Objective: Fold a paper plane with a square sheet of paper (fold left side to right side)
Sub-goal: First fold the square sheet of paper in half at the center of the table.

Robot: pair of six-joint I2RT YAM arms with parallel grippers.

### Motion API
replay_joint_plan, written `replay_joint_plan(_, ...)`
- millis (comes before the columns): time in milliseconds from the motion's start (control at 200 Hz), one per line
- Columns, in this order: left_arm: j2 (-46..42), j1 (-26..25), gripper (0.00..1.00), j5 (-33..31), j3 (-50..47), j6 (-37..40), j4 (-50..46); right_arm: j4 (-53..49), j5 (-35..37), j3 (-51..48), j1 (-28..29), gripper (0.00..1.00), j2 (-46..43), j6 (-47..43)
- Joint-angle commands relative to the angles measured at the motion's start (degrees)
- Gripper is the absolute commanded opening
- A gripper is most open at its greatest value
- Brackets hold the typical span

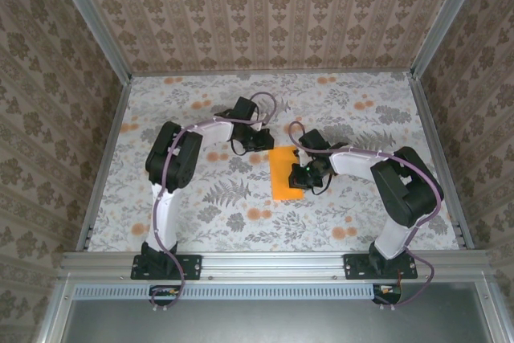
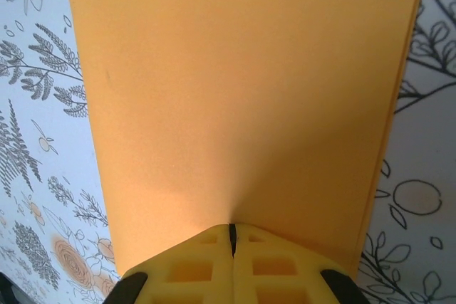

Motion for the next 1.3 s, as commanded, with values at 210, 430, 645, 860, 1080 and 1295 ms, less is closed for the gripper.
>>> replay_joint_plan(210, -2.9, 3.2, 0.18, -4.2, 0.9, 3.3, 0.4, 4.2, -2.2, -5.3, 0.2, 0.02, 3.0, 8.9)
replay_joint_plan(430, -11.3, 4.9, 0.26, -4.7, -0.4, 5.3, -1.1, 12.6, -5.4, -5.4, 0.3, 0.08, -0.7, 11.5)
replay_joint_plan(645, -18.4, 3.8, 0.25, -3.0, -9.9, 2.6, 0.6, 9.2, 3.5, -4.4, -0.6, 0.34, -9.1, 7.3)
replay_joint_plan(860, -15.3, -1.9, 0.24, -0.2, -14.2, -1.6, 5.1, 6.3, 8.2, -5.2, -5.1, 0.56, -12.4, 5.4)
replay_joint_plan(1080, -10.9, -3.9, 0.21, -3.3, -12.7, -1.9, 4.0, 4.4, 6.2, -4.1, -6.1, 0.65, -11.4, 4.9)
replay_joint_plan(1295, -9.2, -4.4, 0.21, -3.9, -12.7, -1.1, 2.9, 3.4, 1.3, -3.3, -6.4, 0.61, -9.2, 5.0)
